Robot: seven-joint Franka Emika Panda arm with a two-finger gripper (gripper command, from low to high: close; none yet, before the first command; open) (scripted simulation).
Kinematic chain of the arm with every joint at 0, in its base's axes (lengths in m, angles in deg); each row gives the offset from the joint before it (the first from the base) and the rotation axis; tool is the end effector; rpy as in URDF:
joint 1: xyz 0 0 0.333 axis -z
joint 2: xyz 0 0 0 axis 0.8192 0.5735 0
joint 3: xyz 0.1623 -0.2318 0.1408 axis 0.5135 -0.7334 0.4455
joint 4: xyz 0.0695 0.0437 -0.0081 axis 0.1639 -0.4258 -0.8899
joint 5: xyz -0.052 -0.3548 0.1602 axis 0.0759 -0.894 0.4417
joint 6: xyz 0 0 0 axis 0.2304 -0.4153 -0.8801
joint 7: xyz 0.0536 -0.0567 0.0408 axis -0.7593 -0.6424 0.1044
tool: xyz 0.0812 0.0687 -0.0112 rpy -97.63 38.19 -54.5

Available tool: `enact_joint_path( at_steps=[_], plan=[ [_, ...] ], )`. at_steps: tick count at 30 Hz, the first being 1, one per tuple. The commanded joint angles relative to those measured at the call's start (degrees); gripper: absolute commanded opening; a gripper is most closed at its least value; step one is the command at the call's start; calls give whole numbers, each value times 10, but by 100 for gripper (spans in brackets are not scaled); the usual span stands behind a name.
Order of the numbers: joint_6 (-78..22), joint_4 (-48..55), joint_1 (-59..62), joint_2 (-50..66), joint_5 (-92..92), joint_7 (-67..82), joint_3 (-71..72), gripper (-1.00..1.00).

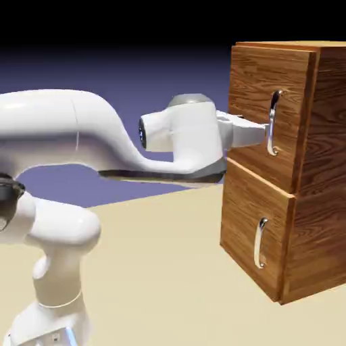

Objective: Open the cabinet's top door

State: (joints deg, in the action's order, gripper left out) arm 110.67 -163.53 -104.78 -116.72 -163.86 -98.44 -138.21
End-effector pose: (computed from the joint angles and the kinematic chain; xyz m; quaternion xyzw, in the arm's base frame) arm 0.3973 -0.0801 0.5346 -0.6615 0.2499 -0.6444 0.2911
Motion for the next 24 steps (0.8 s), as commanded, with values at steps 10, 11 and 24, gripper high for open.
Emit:
enact_joint_path(
  at_steps=[10, 11, 24],
  plan=[
    [-41, 44, -62, 52, 6, -14, -33, -100],
    [-52, 30, -41, 55, 18, -14, -16, -100],
    [-159, -113, 222, 70, 203, -14, 244, -100]
  ],
)
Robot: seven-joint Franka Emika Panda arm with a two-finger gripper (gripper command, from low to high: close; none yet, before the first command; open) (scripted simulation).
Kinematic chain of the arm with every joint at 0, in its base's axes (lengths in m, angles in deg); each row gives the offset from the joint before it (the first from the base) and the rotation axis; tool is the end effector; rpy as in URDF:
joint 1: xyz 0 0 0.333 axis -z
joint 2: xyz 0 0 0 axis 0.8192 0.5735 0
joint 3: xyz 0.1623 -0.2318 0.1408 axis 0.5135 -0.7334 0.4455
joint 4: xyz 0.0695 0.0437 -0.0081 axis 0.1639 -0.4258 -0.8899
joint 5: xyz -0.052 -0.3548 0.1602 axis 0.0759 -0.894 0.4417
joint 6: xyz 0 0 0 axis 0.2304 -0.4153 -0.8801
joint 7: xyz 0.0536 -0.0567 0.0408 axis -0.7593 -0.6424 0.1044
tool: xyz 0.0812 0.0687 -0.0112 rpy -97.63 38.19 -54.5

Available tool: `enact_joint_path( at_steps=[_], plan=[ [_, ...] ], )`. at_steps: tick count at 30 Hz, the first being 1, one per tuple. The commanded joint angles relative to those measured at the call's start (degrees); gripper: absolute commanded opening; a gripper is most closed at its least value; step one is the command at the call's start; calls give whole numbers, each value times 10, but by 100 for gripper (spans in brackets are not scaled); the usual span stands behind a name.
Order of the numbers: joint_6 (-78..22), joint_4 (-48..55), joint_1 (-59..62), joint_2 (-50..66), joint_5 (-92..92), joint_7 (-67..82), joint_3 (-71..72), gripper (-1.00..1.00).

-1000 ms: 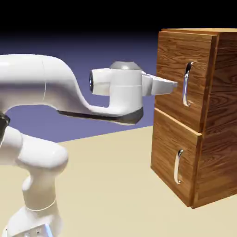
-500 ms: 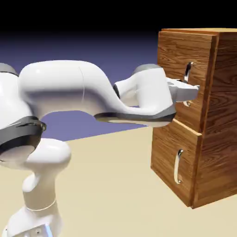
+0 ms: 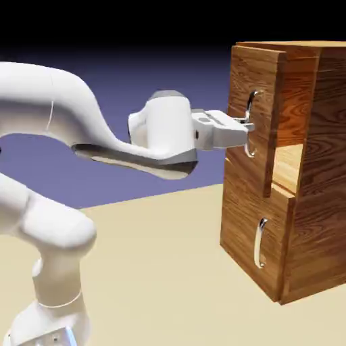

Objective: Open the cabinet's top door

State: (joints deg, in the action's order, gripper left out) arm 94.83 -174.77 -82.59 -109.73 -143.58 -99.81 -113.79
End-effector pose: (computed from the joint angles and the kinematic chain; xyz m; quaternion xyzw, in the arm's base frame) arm 0.3721 -0.0246 0.5346 -0.6149 0.3489 -0.6819 0.1872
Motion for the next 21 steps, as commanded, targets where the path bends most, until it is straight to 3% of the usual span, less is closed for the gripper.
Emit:
enact_joint_path(
  at_steps=[1, 10, 21],
  plan=[
    [-5, -8, 19, -1, 16, 0, 21, -100],
    [-30, -61, 179, -24, 164, 9, 207, -100],
    [-203, -117, 191, -89, 438, 117, 381, -100]
  ],
)
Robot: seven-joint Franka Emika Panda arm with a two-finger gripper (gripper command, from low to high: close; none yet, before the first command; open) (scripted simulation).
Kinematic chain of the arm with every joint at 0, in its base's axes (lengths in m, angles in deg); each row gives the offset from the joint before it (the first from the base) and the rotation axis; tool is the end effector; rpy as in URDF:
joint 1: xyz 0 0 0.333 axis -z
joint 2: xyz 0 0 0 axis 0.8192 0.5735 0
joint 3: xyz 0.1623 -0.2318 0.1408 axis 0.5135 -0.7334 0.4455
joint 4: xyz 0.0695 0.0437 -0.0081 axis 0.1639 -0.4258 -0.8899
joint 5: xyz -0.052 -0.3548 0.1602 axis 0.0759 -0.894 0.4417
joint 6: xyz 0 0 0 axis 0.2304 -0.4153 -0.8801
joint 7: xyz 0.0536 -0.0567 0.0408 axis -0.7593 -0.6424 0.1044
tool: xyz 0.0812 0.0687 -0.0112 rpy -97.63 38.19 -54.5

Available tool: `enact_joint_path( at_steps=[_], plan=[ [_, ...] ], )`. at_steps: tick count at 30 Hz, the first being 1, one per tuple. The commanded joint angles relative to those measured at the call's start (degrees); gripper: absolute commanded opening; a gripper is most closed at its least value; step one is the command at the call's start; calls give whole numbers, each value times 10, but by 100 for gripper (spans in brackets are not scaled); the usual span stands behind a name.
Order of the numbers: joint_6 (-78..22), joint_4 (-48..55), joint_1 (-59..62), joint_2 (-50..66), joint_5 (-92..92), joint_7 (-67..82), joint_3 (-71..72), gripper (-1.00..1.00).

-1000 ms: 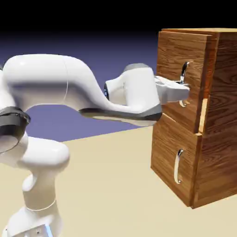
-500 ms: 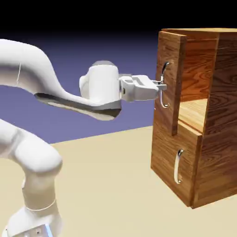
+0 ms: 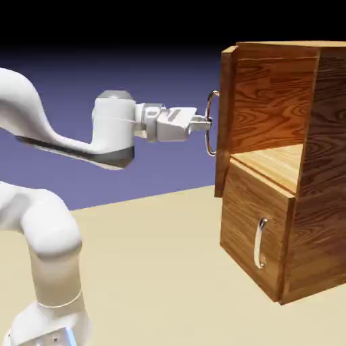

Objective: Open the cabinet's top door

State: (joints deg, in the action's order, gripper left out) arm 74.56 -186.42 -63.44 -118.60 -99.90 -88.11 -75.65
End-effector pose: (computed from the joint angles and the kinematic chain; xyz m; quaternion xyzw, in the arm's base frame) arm 0.3064 0.0697 0.5346 -0.5347 0.4623 -0.7055 0.0512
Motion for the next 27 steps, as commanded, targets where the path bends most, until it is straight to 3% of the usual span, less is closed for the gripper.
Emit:
enact_joint_path(
  at_steps=[1, 14, 27],
  plan=[
    [-22, 0, -2, -1, 26, 7, 18, -100],
    [-341, 109, 18, 95, 297, 21, 274, -100],
    [-648, 340, 197, 291, 403, -35, 538, -100]
  ],
)
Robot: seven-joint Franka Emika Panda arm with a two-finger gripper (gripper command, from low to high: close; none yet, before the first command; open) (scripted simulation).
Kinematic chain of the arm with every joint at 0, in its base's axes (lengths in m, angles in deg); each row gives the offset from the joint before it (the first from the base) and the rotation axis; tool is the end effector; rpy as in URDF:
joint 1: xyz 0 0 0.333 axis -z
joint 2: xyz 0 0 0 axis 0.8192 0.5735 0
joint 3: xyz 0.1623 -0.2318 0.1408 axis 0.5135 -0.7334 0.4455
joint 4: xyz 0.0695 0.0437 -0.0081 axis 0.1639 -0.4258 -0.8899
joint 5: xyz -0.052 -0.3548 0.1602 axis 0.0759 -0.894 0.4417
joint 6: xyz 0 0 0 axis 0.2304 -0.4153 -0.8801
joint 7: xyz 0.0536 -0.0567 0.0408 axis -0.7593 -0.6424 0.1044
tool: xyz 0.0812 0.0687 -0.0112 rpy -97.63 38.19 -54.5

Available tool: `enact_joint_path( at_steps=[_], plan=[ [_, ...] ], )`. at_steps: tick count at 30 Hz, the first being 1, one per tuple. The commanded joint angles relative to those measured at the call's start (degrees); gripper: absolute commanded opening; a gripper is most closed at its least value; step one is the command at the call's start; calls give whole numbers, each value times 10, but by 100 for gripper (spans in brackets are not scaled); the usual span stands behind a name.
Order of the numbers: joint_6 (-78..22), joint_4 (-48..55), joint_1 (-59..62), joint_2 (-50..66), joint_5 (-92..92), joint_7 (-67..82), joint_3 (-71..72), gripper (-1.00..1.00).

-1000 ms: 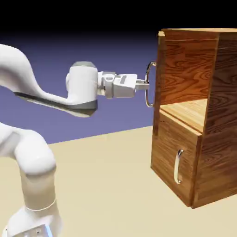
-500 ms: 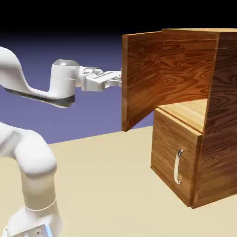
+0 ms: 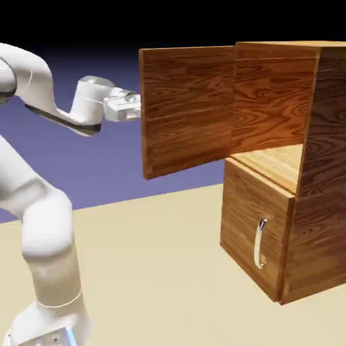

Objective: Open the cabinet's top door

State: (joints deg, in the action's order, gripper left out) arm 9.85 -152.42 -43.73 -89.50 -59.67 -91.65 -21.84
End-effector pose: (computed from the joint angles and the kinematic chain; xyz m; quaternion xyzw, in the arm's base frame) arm 0.2944 0.2736 0.5346 0.3410 -0.6194 0.6792 0.1968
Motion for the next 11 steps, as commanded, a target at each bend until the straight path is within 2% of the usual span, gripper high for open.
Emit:
enact_joint_path(
  at_steps=[1, 11],
  plan=[
    [-19, 15, 17, 13, 2, -5, 21, -100],
    [-127, 117, 206, 80, 15, -34, 225, -100]
  ],
)
